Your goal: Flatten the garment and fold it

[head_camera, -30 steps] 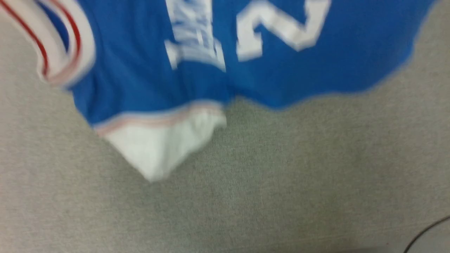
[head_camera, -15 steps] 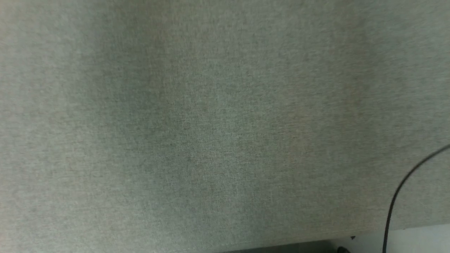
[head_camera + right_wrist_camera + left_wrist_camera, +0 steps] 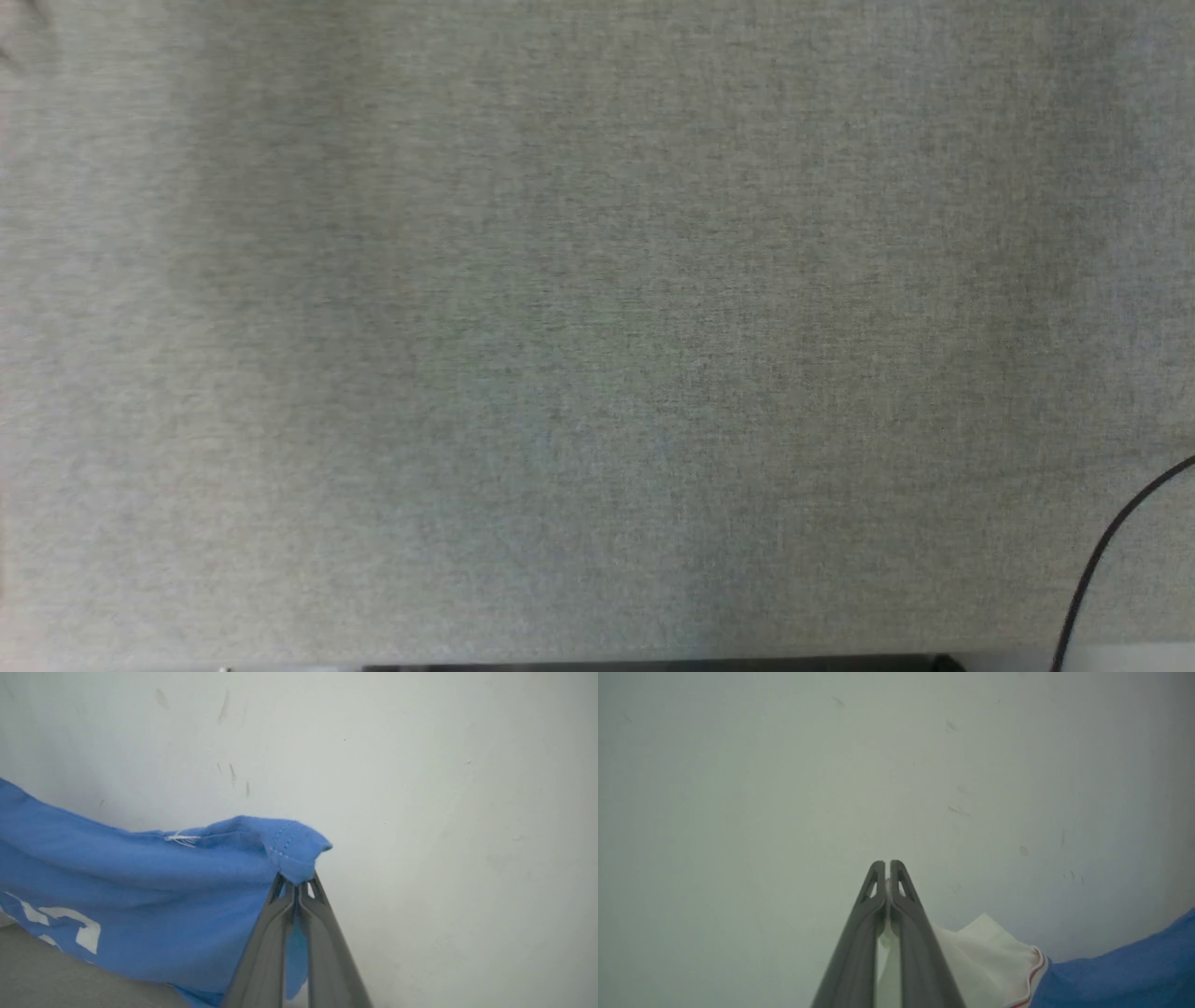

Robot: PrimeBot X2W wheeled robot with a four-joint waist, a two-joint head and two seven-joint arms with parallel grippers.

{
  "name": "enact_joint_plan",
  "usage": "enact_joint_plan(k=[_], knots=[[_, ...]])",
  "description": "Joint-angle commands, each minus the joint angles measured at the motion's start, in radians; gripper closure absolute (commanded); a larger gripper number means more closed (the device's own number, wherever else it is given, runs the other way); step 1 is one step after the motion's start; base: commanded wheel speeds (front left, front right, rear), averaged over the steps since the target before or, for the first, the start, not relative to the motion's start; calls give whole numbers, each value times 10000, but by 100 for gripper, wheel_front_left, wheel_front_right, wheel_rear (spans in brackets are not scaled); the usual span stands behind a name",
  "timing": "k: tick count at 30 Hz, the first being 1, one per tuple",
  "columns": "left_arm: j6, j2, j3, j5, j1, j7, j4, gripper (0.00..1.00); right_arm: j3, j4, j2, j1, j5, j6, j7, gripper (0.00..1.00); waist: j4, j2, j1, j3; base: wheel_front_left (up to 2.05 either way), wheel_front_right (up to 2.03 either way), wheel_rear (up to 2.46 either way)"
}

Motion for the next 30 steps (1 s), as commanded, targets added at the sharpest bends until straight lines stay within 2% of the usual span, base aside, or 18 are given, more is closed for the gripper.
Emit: enact_joint_plan(k=[1,6,10,15,17,18,25,30], knots=[[-85,-35,-124,-25,707,-47,-127,100,119,65,94,465,56,-21,-142,100,156,0,-2,-577,0,0,0],[-8,55,-542,-312,3869,116,-581,100,849,19,193,2525,251,-21,-380,100,335,0,-2,-1850,0,0,0],[97,482,-820,-727,6358,1047,-1199,100,1465,-231,76,4253,568,-21,-421,100,419,0,-2,-2972,0,0,0],[292,1385,-1104,-1319,9131,2697,-2480,100,2545,-739,-466,6244,1157,-21,-429,100,563,0,-2,-4149,0,0,0],[457,1810,-964,-1631,10066,3041,-3135,100,2953,-967,-687,6938,1696,-21,-202,100,611,0,-2,-4491,0,0,0],[457,1810,-964,-1631,10066,3041,-3135,100,2953,-967,-687,6938,1696,-21,-202,100,611,0,-2,-4491,0,0,0],[938,3062,-794,-2795,13101,4556,-5332,100,3606,-1944,-1586,8841,3001,-21,604,100,699,0,-2,-5544,0,0,0],[1376,3328,-890,-3515,14654,5305,-6622,100,3675,-2591,-2167,10250,3649,-21,1324,100,735,0,-2,-6155,0,0,0]])
